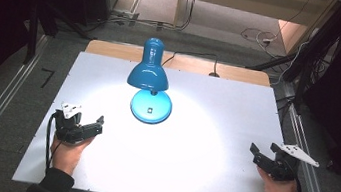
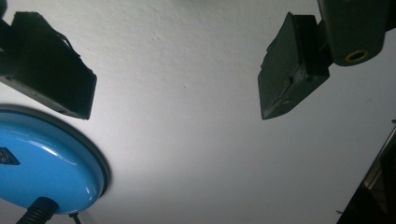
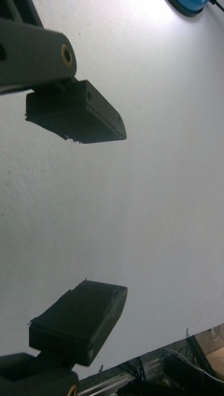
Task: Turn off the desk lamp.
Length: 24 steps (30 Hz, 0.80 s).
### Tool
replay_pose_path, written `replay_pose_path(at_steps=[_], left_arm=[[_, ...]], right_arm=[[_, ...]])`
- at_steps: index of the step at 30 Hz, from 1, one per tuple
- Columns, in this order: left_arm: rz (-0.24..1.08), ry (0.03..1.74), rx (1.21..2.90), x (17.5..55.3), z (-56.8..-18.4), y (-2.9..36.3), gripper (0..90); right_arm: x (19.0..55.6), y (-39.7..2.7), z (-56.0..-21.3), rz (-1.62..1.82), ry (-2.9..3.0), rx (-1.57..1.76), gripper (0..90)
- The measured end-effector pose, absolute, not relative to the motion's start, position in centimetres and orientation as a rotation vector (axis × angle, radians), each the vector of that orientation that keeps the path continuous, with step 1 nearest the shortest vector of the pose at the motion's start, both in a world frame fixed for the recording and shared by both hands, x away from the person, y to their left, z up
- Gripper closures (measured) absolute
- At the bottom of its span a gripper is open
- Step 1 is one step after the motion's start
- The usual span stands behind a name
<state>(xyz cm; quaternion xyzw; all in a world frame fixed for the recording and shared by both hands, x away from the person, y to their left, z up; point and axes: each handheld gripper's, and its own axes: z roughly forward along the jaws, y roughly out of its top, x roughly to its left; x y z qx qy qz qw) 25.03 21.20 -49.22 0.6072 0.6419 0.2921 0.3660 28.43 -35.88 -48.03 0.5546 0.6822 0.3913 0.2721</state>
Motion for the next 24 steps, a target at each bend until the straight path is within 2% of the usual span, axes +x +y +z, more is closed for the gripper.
replay_pose_path(at_steps=[24], left_arm=[[0.723, 1.605, 1.59, 26.3, -49.1, 19.4, 13.9]], right_arm=[[28.4, -36.1, -48.1, 1.055, 1.832, 1.501, 19.9]])
